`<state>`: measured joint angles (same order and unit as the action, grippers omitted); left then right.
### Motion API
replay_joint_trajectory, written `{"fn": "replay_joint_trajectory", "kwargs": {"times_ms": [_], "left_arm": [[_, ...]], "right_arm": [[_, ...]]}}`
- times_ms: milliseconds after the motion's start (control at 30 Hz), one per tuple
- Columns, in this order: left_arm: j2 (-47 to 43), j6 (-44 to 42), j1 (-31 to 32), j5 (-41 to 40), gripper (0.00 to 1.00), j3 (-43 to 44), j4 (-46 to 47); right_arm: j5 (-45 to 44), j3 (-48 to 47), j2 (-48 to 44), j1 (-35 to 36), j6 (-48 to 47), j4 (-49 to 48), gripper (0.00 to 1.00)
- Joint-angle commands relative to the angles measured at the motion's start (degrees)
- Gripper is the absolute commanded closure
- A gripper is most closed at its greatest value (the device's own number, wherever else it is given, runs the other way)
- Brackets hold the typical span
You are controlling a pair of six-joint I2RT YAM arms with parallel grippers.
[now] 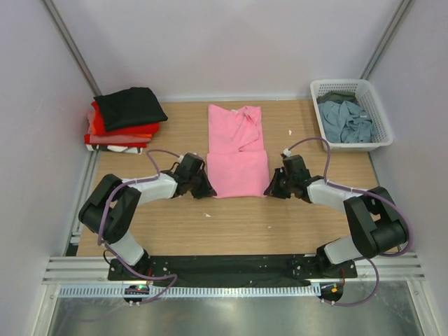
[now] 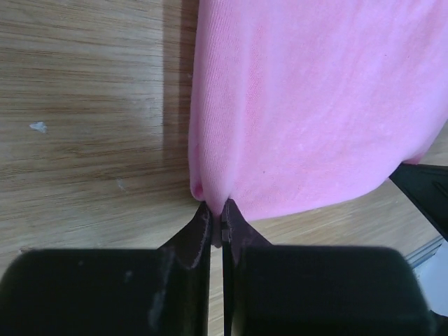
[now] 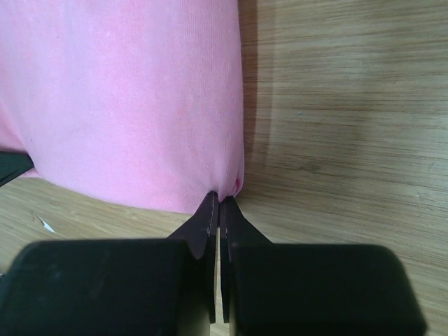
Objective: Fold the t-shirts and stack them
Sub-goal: Fold the tshirt
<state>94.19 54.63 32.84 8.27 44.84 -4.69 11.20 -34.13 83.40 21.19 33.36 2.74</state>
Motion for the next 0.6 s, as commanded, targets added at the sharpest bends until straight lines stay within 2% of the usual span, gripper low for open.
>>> {"fn": "replay_joint_trajectory", "kwargs": {"times_ms": [0, 200, 333, 567], "left_arm": [[2.4, -0.67, 0.64, -1.33, 0.99, -1.16, -1.99], [0.3, -0.76, 2.22, -1.68, 1.0, -2.12, -2.52], [-3.22, -0.32, 4.42, -2.56, 1.0, -3.7, -5.24], [-15.85, 2.49, 9.87, -6.33, 1.0, -7.31, -12.08]], "right_arm": [[0.75, 0.64, -2.0, -0.01, -0.14, 0.15, 0.99], [0.57, 1.61, -7.27, -0.01, -0.23, 3.76, 0.99], [1.89, 4.06, -14.02, 0.08, 0.3, 6.91, 0.99], [1.81, 7.41, -27.57, 0.08, 1.17, 16.85, 0.99]]}}
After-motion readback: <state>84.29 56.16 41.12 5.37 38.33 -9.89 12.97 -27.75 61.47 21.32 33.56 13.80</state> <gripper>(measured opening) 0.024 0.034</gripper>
